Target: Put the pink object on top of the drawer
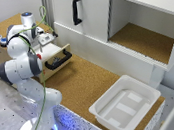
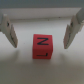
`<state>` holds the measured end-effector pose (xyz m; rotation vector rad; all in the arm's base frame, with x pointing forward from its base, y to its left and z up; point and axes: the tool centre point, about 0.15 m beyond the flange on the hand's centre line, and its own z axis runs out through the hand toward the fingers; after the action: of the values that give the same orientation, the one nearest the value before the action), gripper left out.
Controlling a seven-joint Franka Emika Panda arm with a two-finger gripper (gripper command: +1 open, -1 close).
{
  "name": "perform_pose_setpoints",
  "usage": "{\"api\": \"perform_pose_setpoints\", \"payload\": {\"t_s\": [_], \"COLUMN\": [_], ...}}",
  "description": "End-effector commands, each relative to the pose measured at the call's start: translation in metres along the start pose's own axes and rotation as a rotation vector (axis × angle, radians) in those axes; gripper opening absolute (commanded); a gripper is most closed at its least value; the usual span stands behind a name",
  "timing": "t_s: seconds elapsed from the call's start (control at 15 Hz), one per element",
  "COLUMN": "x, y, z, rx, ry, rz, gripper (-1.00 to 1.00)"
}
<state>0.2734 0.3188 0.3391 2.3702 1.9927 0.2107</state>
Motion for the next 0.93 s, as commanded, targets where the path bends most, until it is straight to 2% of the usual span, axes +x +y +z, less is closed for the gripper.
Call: {"api": "perform_pose_setpoints", "payload": {"t_s": [0.0, 0.07, 0.13, 0.4, 0.53, 0.87], "x": [0.01, 0.011, 0.013, 0.017, 0.019, 0.021], "y": [0.021, 0.026, 0.028, 0.028, 0.027, 0.022], "z": [0.027, 0.031, 0.035, 0.036, 0.036, 0.001], "rx": [0.02, 0.039, 0.051, 0.088, 0.087, 0.017], "ry": [0.013, 0.01, -0.015, -0.04, -0.056, -0.131], "rz": [0.041, 0.049, 0.054, 0.051, 0.05, 0.098], "gripper": [1.0, -1.0, -1.0, -1.0, -1.0, -1.0]}}
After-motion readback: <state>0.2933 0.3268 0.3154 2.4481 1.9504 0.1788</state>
